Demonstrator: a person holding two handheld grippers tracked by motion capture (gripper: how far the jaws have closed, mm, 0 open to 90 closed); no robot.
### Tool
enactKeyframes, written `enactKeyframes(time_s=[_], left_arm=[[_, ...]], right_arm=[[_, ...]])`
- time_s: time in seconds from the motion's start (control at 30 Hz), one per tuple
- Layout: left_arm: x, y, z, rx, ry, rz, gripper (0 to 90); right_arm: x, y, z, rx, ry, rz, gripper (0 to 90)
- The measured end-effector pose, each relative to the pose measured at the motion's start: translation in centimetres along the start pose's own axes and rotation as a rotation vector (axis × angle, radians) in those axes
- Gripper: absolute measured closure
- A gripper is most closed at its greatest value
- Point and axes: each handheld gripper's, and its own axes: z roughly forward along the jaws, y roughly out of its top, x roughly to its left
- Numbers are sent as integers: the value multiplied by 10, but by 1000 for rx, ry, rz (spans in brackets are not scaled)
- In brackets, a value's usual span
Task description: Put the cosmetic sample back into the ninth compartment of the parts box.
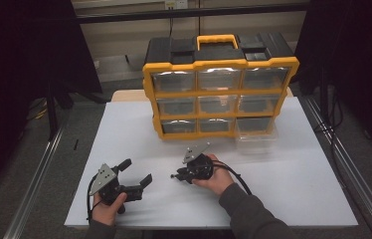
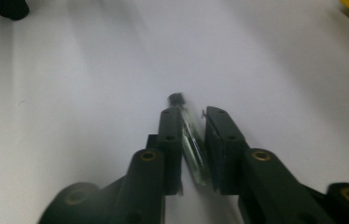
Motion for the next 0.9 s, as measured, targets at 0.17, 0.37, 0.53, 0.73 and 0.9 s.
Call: enactKeyframes(time_s=[0.17, 0.37, 0.53, 0.73, 0.9], left_arm=[[-1, 1, -1, -7, 7, 6, 23], [-1, 2, -2, -12, -1, 21, 23], [-1, 4, -3, -21, 1, 29, 23], [-2, 5, -3, -43, 14, 24, 23], [-2, 5, -3, -37, 14, 36, 23]], right_arm=[[0, 0, -1, 4, 1, -10, 823], [2, 1, -1, 14, -15, -10, 824], [2, 1, -1, 12, -14, -8, 824], [0, 1, -7, 0, -12, 12, 824], [1, 2, -13, -15, -11, 25, 824]])
